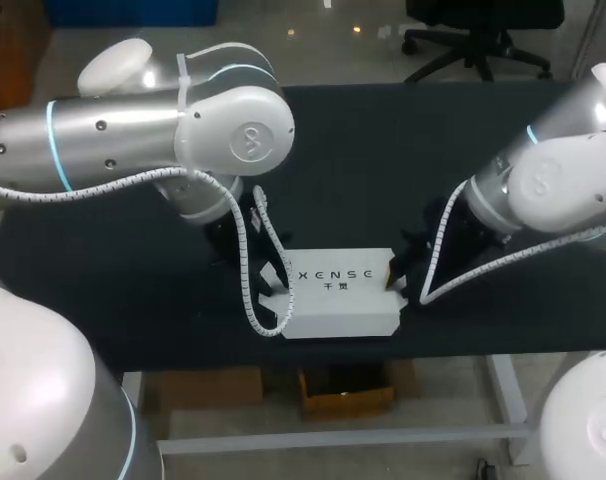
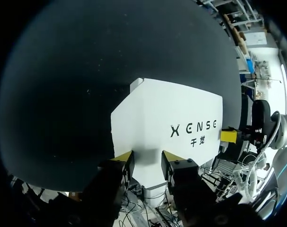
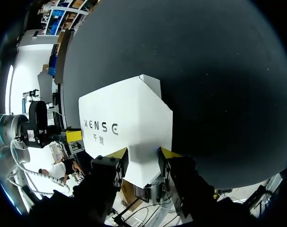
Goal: Assemble the packaging by folding the flat box into shape, placing the metal phone stand inside, and closing the box properly
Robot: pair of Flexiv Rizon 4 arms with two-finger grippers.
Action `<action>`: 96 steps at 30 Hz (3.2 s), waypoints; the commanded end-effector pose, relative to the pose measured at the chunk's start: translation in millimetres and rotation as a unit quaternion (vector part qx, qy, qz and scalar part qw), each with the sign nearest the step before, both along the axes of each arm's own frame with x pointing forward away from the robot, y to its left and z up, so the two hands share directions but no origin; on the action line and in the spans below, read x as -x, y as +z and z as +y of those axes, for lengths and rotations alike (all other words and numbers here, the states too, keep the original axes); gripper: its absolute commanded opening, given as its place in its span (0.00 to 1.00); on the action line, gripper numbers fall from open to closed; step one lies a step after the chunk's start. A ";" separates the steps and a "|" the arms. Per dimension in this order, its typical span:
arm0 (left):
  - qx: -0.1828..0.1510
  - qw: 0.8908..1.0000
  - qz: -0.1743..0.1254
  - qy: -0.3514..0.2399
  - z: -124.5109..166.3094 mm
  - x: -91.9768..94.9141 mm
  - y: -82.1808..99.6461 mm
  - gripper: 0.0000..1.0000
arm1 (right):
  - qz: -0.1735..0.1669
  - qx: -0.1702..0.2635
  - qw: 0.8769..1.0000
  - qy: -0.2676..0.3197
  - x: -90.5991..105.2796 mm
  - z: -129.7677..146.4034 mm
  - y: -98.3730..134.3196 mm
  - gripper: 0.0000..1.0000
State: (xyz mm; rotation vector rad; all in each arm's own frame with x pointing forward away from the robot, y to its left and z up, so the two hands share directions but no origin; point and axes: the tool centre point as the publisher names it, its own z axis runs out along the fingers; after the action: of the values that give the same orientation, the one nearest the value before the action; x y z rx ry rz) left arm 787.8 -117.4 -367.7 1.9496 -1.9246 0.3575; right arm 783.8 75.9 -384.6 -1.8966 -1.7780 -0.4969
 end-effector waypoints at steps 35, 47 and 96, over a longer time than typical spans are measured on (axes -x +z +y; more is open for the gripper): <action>0.012 1.000 -0.002 0.001 3.4 2.2 -4.2 0.40 | -0.013 -0.011 1.000 0.000 0.0 0.7 2.1 0.42; 0.012 1.000 -0.002 0.001 3.4 2.2 -4.2 0.42 | -0.013 -0.011 1.000 0.000 0.0 0.7 2.1 0.41; 0.056 0.998 -0.023 -0.005 5.9 -1.2 -10.8 0.35 | -0.083 -0.070 0.994 0.014 -2.7 1.3 -7.2 0.43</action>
State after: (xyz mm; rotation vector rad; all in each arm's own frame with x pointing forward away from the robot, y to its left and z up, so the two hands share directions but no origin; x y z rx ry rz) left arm 788.0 -114.6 -374.4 1.8869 -1.9109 0.4896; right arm 783.2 78.0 -388.9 -1.8079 -1.8382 -0.7495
